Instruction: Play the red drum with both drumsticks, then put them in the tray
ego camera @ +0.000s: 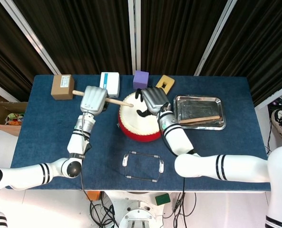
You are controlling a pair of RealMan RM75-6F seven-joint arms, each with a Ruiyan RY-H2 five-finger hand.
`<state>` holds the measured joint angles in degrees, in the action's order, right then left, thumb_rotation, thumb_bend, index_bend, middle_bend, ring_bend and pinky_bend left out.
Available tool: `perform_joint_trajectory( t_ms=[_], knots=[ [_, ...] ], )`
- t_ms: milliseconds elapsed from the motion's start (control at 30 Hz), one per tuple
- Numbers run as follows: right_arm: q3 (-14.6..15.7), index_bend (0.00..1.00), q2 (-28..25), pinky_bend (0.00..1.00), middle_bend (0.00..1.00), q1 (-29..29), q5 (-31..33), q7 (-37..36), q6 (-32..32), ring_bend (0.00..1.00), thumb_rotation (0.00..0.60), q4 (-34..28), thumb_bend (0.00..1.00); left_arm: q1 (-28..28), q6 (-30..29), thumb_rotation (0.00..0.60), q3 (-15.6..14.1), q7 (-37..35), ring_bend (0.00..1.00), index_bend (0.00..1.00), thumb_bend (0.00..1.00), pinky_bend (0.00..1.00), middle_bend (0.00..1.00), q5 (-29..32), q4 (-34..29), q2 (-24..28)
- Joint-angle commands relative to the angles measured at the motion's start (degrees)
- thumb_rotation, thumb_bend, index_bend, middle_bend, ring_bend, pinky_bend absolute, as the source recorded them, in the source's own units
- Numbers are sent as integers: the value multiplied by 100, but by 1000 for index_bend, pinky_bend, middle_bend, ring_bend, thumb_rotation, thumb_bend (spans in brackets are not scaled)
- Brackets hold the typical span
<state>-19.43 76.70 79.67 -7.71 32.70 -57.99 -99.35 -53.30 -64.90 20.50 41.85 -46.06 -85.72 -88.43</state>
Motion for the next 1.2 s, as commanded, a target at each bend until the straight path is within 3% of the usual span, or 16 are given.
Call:
perform_joint_trajectory(
  t_ms=[33,1200],
  knots=[
    [-128,433,229,343,474,114,137,49,-108,225,600,211,299,-62,-63,600,-27,81,1000,993,368,1000,1000,26,10,-59],
    [-529,507,973,342,521,309,273,480,-228,248,600,833,347,-387,-287,600,-206,574,1000,984,368,1000,1000,198,-18,-150]
  ],
)
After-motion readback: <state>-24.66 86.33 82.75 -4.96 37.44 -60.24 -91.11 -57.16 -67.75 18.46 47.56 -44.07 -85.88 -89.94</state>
